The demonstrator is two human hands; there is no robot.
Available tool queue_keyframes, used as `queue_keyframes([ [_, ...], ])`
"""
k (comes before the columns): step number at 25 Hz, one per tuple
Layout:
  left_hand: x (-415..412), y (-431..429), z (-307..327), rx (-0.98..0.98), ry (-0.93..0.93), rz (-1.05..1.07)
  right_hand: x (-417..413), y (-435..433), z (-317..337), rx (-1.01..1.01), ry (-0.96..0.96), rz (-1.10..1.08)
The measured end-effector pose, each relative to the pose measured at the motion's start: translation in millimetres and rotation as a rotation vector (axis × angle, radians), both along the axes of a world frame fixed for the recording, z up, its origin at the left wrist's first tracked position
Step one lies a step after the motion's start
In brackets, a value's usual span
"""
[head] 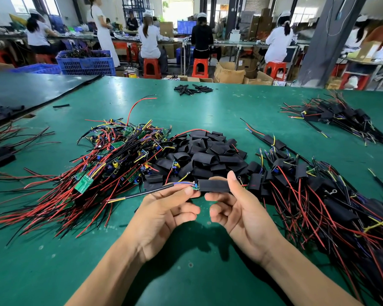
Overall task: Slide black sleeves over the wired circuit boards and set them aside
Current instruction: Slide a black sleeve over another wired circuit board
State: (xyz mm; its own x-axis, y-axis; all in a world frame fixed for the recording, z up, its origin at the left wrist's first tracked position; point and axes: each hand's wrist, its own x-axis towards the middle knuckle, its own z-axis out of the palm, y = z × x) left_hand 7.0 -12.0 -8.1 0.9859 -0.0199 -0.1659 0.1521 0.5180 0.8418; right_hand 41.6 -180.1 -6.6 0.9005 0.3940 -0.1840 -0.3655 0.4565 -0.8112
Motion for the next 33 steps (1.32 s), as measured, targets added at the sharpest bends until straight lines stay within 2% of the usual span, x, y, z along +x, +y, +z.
queue_keyframes([
  [10, 0.8, 0.0, -1.3, 0.002, 0.056, -0.012, 1.1, 0.1, -4.4, -0.102, -0.120, 0.005],
  [15, 0.2, 3.0, -1.4, 0.015, 0.065, -0.081, 2.1, -3.9, -5.9, -0.154, -0.174, 0.079],
  [22, -0.7, -0.4, -1.8, 0.031, 0.064, -0.102, 3.9, -2.2, -8.1, -0.111, -0.136, -0.009],
  [33, -2.7, 0.2, -2.1, 0.115, -0.003, -0.067, 0.9, 1.1, -10.4, -0.066, -0.107, 0.038],
])
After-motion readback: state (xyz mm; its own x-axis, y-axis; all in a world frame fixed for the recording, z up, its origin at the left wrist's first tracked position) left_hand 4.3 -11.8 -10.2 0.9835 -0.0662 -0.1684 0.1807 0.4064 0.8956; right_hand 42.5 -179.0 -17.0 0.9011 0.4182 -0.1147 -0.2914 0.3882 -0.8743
